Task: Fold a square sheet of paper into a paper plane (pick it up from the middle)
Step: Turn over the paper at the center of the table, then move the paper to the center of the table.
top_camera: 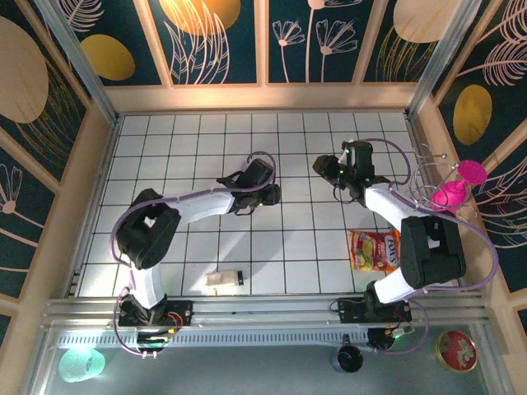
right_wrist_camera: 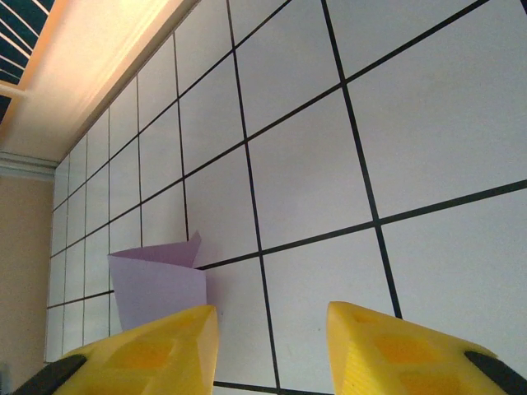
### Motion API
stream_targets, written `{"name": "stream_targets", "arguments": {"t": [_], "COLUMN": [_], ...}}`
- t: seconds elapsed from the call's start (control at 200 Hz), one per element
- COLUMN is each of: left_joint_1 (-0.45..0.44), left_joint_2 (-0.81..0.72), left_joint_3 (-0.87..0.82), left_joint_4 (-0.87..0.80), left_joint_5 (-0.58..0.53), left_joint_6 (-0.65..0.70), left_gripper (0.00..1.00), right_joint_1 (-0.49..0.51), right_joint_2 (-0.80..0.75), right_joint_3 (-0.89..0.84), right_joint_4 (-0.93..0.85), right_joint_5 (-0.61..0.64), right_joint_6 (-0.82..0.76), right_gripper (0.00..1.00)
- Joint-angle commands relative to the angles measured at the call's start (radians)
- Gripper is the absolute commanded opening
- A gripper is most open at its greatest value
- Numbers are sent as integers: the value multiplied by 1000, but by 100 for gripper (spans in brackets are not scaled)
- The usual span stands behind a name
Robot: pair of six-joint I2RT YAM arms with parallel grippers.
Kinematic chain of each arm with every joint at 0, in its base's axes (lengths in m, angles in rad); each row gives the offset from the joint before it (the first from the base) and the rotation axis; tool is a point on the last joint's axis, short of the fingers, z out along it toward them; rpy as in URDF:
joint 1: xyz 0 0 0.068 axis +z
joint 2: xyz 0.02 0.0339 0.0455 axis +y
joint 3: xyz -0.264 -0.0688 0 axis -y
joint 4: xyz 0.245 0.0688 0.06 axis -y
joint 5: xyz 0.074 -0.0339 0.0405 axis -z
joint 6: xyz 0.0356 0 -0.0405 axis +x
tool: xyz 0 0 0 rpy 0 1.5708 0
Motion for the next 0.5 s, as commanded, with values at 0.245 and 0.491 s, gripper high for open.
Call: {"name": "stream_targets", "arguments": {"t": [0.245, 0.491], "left_joint_1": [163, 234], "left_joint_2": [-151, -69], "left_joint_3": [-239, -225], "left_joint_4": [223, 236], "left_joint_5": [114, 97], "left_joint_6": [-141, -111], "left_gripper": [51, 52], "right_joint_1": [-2, 6], "right_joint_2": [28, 36], "right_joint_3": [-18, -18], "right_joint_4": [37, 40], "right_joint_5": [-30, -35], "right_joint_6": [34, 38], "right_gripper": [40, 40]}}
